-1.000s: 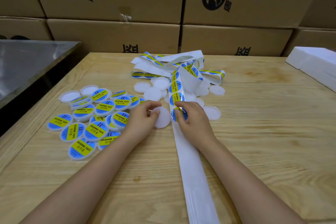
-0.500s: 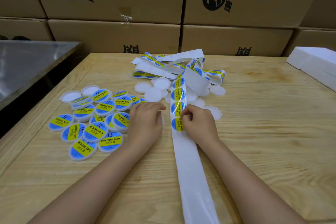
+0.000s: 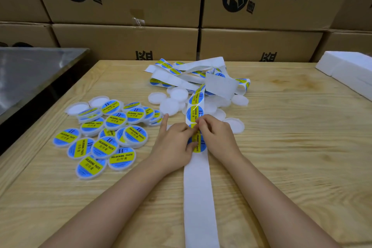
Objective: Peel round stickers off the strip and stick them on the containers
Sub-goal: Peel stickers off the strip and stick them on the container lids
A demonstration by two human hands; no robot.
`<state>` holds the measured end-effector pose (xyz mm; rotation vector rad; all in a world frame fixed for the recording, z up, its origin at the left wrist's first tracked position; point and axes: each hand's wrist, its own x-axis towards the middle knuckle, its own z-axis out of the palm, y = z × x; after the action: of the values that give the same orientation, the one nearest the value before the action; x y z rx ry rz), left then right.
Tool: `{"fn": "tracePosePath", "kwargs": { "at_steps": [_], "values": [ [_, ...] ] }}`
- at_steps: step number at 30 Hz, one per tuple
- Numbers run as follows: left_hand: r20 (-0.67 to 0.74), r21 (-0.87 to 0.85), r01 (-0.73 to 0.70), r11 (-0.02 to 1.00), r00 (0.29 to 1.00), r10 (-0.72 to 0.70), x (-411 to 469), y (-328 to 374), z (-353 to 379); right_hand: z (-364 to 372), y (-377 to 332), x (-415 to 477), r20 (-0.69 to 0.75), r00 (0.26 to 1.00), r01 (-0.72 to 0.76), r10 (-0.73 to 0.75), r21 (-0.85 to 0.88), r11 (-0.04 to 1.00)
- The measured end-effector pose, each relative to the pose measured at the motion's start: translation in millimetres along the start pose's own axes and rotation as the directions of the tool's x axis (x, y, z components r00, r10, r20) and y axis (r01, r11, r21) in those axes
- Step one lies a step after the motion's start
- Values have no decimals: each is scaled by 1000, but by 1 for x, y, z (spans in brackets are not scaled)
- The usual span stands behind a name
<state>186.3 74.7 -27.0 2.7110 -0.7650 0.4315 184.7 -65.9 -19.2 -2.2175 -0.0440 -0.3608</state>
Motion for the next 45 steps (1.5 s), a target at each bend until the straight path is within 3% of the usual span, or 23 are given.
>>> {"fn": "tracePosePath", "kwargs": {
  "at_steps": [9, 14, 17, 22, 24, 28, 34, 39, 43, 45],
  "values": [
    [-121, -128, 5, 992, 992, -21, -1, 0, 0, -1, 2, -1, 52, 998, 19, -25, 117, 993],
    [-276, -307, 9, 952, 956, -98, -2, -1, -5, -2, 1, 0, 94, 993, -91, 69, 264, 960],
    [-351, -541, 17, 841, 904, -245, -4, -2, -10, -2, 2, 1, 104, 989, -129, 103, 288, 949],
    [-274, -750, 131, 649, 831, -484, -4, -9, -14, -2, 5, 4, 58, 991, -129, 117, 314, 941],
    [-211, -821, 158, 548, 809, -549, -2, -12, -14, -3, 5, 4, 37, 998, -51, 43, 244, 969],
    [-114, -897, 147, 417, 834, -539, 0, -11, -16, -2, 2, 0, -28, 996, 94, -90, 223, 970],
    [-81, -943, 112, 314, 836, -543, 0, -12, -18, -5, 1, 3, -13, 1000, -1, 7, 400, 916],
    [-63, -942, 115, 317, 864, -499, 0, -12, -19, -4, 1, 4, 8, 1000, -26, 25, 453, 891],
    [-91, -843, 154, 516, 904, -418, -2, -15, -17, -3, 0, 4, 5, 999, -33, 35, 523, 852],
    [-68, -804, 179, 568, 920, -386, -2, -16, -14, -3, 1, 4, 0, 999, -34, 41, 524, 851]
  ]
}}
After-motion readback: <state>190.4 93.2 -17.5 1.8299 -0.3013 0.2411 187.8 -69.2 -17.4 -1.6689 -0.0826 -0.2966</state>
